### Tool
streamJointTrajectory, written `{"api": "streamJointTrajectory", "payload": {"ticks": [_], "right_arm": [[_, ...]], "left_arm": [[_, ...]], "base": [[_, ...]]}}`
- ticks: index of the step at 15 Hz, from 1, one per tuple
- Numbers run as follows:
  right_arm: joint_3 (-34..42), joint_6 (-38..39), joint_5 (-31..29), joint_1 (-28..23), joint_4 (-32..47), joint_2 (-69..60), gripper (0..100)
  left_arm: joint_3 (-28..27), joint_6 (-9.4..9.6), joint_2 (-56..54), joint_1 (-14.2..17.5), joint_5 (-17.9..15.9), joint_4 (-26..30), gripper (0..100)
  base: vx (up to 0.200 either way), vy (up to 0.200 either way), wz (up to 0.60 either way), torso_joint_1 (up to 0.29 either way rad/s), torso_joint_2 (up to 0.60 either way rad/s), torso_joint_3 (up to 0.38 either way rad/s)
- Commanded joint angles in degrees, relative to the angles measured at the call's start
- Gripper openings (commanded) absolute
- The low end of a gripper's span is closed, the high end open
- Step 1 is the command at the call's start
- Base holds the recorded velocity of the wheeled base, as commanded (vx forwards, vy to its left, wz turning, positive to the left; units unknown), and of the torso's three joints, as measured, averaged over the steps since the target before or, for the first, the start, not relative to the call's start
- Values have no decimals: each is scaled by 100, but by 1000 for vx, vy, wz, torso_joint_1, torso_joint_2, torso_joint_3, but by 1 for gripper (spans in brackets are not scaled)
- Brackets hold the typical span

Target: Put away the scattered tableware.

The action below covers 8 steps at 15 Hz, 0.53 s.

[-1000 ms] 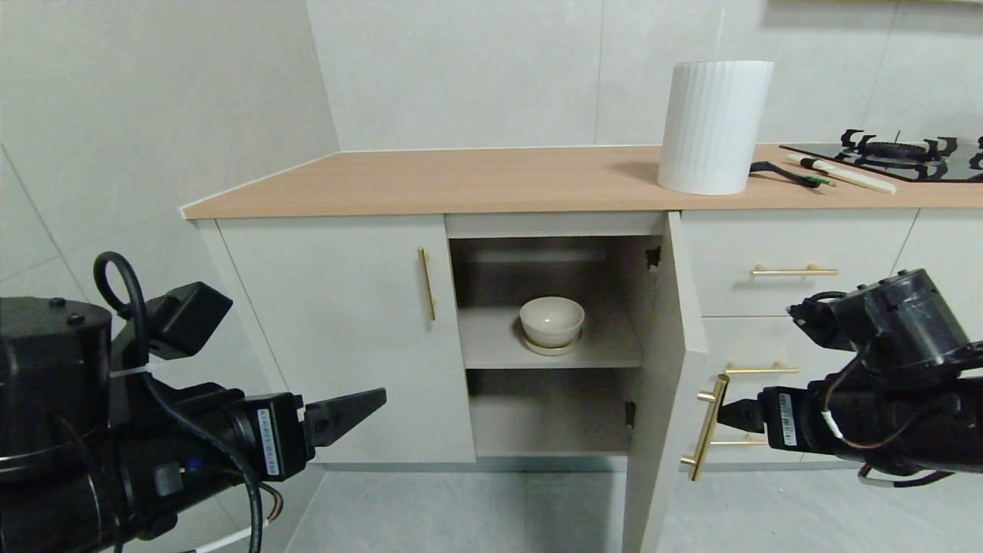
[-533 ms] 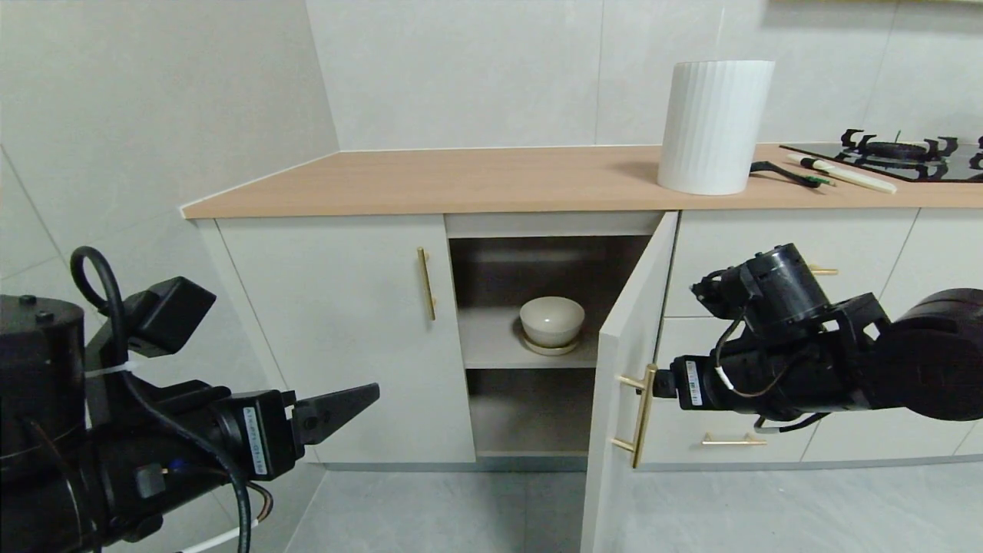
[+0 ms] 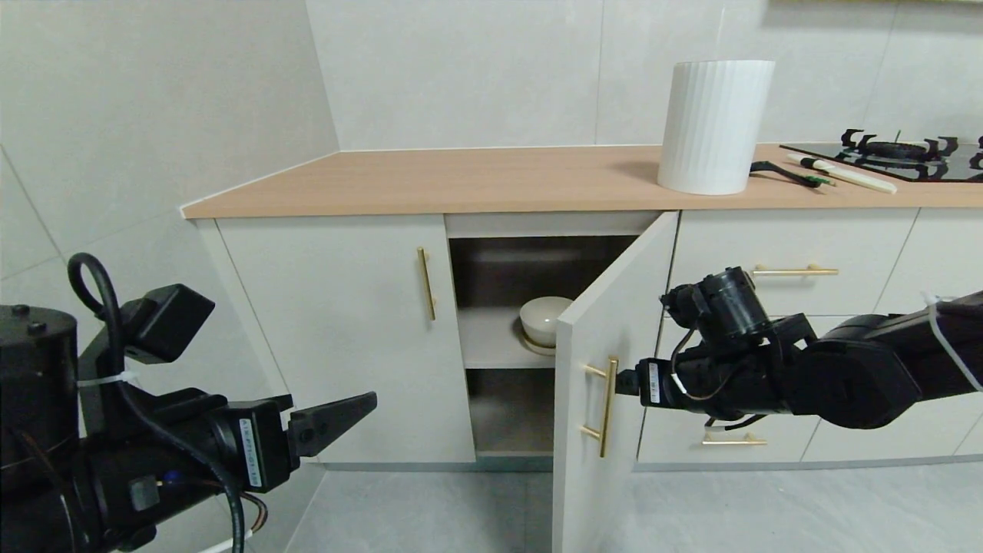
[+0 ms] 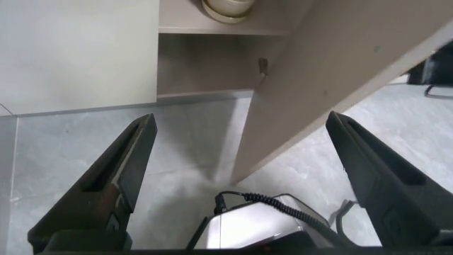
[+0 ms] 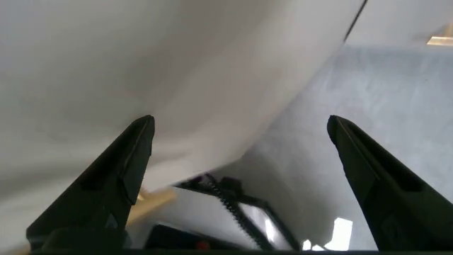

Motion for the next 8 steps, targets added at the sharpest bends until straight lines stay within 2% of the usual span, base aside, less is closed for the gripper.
{"api": "streamJointTrajectory", "payload": {"ticks": [1,4,7,8], "right_arm": [[-9,152,-10,0,-267,273,100],[-18,460,-45,0,-1058,616,100],[-53,548,-54,0,-1243,757,100],[-123,671,-54,0,-1313,809,100]], "left_arm": [[3,-2,18,-2,2,-2,100],[3,-2,18,-2,2,-2,100],[12,-2,10,-2,2,7,100],[29,16,27,-2,-7,7,100]], "base": [[0,0,0,0,0,0],[0,0,0,0,0,0],[0,0,0,0,0,0],[200,0,0,2,7,-2]]}}
